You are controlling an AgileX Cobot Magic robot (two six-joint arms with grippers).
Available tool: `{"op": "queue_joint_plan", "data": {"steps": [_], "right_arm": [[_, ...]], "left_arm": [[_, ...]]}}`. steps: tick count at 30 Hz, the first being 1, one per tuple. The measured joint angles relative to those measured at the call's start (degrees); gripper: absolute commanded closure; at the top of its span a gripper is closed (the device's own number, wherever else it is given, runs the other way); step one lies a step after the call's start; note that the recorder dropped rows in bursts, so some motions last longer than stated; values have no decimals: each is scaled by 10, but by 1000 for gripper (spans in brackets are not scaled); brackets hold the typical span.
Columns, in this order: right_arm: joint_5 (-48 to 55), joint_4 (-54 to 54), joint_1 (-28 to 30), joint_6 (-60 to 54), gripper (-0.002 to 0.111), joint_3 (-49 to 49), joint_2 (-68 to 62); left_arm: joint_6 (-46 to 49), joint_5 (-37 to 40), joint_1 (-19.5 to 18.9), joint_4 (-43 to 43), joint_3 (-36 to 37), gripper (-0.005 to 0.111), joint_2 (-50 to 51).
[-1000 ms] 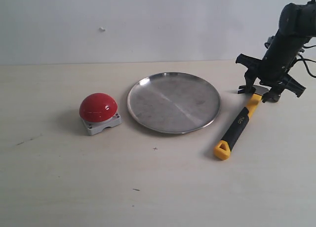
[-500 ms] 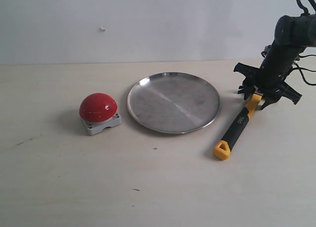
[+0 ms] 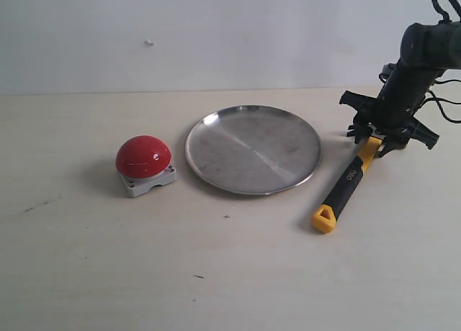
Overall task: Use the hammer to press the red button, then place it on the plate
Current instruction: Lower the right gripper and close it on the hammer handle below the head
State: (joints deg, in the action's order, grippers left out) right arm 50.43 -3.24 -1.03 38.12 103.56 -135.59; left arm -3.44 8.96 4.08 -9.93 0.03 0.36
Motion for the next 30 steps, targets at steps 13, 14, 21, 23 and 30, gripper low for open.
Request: {"op": "queue_joint_plan", "data": {"steps": [13, 14, 21, 23, 30], "right_arm": [[5, 0, 1, -3, 108, 0, -1], [5, 0, 1, -3, 108, 0, -1], [9, 1, 1, -3, 108, 1, -2], [9, 1, 1, -3, 108, 1, -2], [9, 1, 1, -3, 108, 1, -2]], "left_arm": [[0, 0, 0, 0, 0, 106, 0], [0, 0, 0, 0, 0, 106, 0], [0, 0, 0, 0, 0, 106, 0], [0, 0, 0, 0, 0, 106, 0], [0, 0, 0, 0, 0, 106, 0]]}}
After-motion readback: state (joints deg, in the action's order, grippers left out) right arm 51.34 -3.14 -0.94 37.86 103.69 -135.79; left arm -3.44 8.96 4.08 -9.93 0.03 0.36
